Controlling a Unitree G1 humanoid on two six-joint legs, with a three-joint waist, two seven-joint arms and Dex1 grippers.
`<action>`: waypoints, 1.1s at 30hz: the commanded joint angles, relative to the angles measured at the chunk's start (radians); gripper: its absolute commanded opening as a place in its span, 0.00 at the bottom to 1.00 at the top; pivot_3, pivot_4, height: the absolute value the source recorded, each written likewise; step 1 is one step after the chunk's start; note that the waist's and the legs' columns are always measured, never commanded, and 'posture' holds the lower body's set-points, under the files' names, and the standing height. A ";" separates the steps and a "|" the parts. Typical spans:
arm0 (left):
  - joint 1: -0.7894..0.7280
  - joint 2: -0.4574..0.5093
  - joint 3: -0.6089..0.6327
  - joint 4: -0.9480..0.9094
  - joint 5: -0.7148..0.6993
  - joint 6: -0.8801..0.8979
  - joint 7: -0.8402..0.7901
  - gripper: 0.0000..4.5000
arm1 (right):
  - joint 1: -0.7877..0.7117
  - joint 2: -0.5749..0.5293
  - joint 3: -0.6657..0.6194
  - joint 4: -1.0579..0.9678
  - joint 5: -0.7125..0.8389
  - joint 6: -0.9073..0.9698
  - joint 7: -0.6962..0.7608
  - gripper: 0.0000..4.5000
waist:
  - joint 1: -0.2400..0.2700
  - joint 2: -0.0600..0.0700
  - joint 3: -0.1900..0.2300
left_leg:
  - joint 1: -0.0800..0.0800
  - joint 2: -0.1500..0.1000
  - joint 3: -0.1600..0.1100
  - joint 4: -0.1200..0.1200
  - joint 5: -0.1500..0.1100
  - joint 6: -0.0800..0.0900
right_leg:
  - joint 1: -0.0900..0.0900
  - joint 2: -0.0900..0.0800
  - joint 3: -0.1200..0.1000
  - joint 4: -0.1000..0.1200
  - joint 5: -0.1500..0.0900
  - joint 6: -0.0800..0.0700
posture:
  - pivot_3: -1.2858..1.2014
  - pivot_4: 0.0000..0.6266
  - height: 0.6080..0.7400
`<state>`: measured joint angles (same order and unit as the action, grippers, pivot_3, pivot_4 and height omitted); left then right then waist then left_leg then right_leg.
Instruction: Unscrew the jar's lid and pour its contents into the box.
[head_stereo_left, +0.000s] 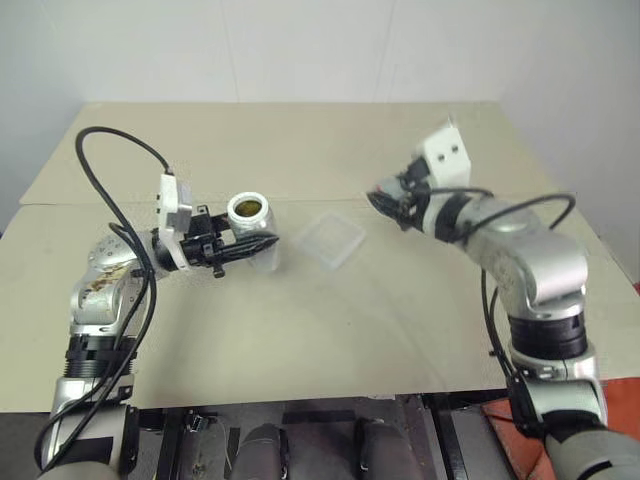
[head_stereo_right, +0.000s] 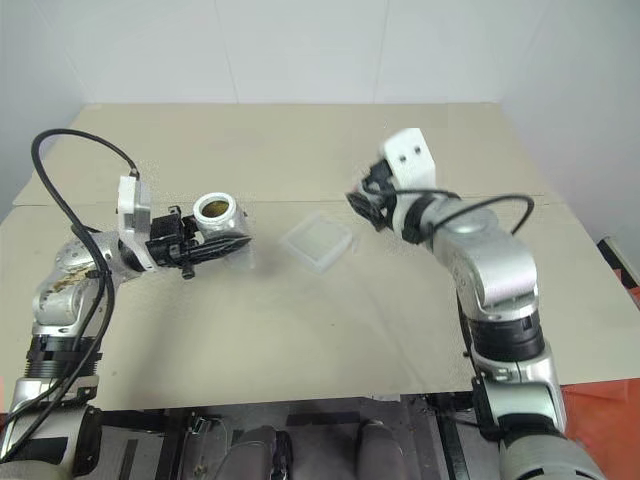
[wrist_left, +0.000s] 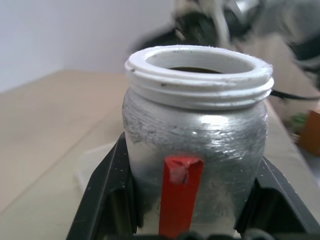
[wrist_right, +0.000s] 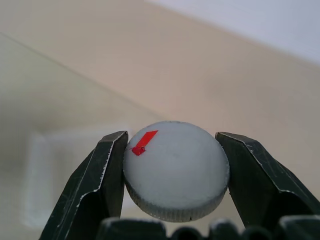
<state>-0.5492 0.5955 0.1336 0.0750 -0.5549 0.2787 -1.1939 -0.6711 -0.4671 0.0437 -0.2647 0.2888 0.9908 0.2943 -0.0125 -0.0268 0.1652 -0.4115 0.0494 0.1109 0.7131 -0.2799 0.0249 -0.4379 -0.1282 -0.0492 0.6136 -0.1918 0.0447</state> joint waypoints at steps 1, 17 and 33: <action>-0.003 -0.005 0.016 -0.050 0.007 -0.013 0.054 0.43 | 0.042 0.021 -0.009 -0.004 -0.041 -0.034 -0.041 0.61 | -0.004 0.000 0.000 | 0.000 0.000 0.000 0.000 0.000 0.000 | 0.000 0.000 0.000 0.000 0.000 0.000 | 0.52 0.24 1.00; -0.063 -0.047 -0.031 0.016 0.151 -0.102 0.211 0.43 | 0.100 -0.096 0.013 -0.020 -0.036 -0.084 0.183 0.99 | 0.005 0.000 0.000 | 0.000 0.000 0.000 0.000 0.000 0.000 | 0.000 0.000 0.000 -0.001 0.000 0.000 | 0.52 0.24 1.00; -0.522 0.025 -0.520 0.579 1.290 -0.997 1.122 0.43 | -0.081 -0.311 -0.048 -0.060 0.247 -0.019 0.548 0.99 | 0.023 -0.001 0.000 | 0.000 -0.001 0.000 0.000 -0.001 0.002 | 0.001 0.000 0.000 -0.003 0.002 0.001 | 0.52 0.24 1.00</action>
<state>-0.9934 0.5954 -0.3167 0.6368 0.5395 -0.5935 -0.2725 -0.7233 -0.7595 -0.0020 -0.3113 0.5330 0.9928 0.8271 0.0108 -0.0276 0.1655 -0.4129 0.0482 0.1112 0.7135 -0.2809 0.0267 -0.4371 -0.1283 -0.0496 0.6101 -0.1901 0.0463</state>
